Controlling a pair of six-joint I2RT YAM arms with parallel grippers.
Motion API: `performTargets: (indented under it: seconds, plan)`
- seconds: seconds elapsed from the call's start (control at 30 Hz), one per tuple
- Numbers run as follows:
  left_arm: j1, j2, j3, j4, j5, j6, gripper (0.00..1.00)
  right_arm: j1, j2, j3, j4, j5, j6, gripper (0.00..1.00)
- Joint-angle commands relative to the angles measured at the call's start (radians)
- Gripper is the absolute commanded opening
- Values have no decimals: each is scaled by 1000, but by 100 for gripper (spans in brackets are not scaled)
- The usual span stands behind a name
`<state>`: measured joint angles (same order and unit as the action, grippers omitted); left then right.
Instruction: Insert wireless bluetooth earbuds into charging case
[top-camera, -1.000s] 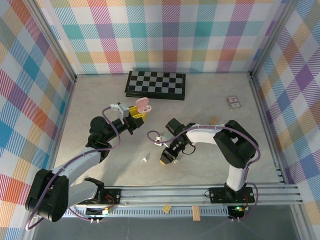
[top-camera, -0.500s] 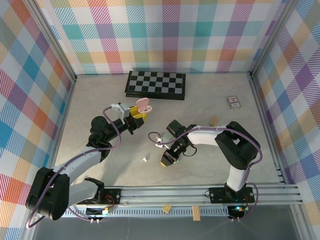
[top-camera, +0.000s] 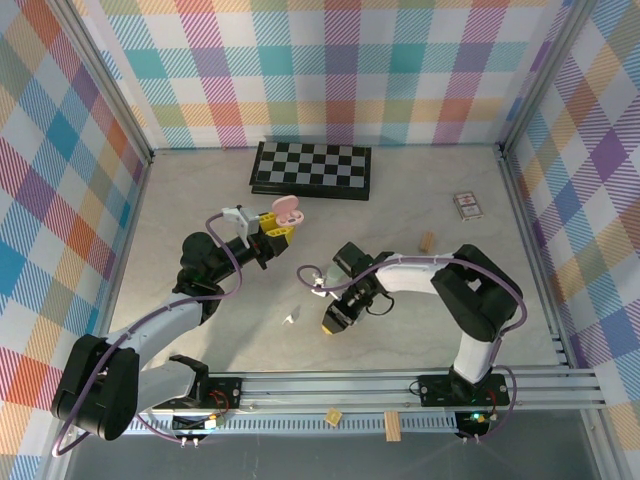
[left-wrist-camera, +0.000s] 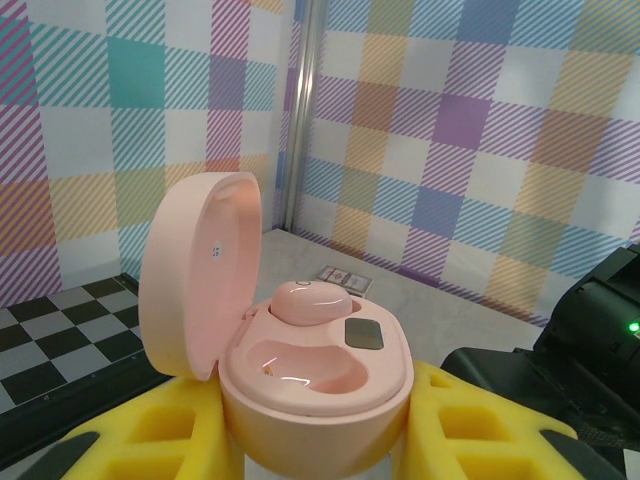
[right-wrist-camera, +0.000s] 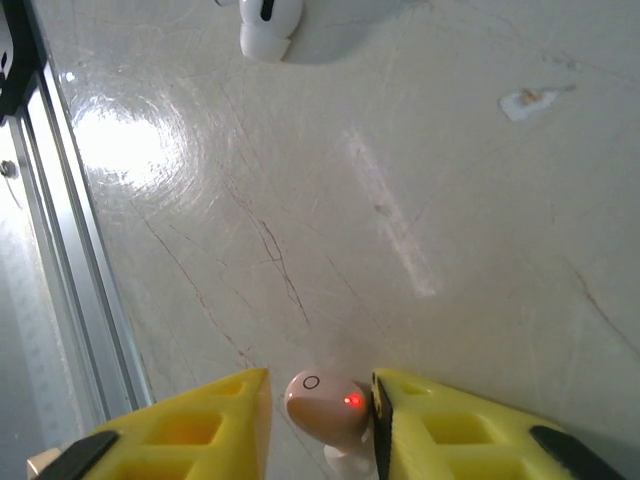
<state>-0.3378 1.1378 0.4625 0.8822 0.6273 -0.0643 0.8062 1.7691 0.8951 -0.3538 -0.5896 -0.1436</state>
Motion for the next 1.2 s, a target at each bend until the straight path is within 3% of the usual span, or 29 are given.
performTargets:
  seconds: [0.0, 0.4, 0.63, 0.9, 1.17]
  plan:
    - [10, -7, 23, 37, 18, -13, 24, 6, -48, -45, 36, -9, 67, 38]
    - [10, -6, 18, 50, 18, -18, 24, 34, -66, -76, 52, -49, 106, 38]
    - [10, -10, 15, 50, 21, -17, 24, 38, -88, -43, 22, 21, 66, 40]
    - [10, -25, 11, 39, 15, -13, 24, 40, -22, 48, -28, 26, -30, 46]
    - [10, -36, 27, 4, 12, 3, 24, 49, 69, 81, -60, -51, -95, 46]
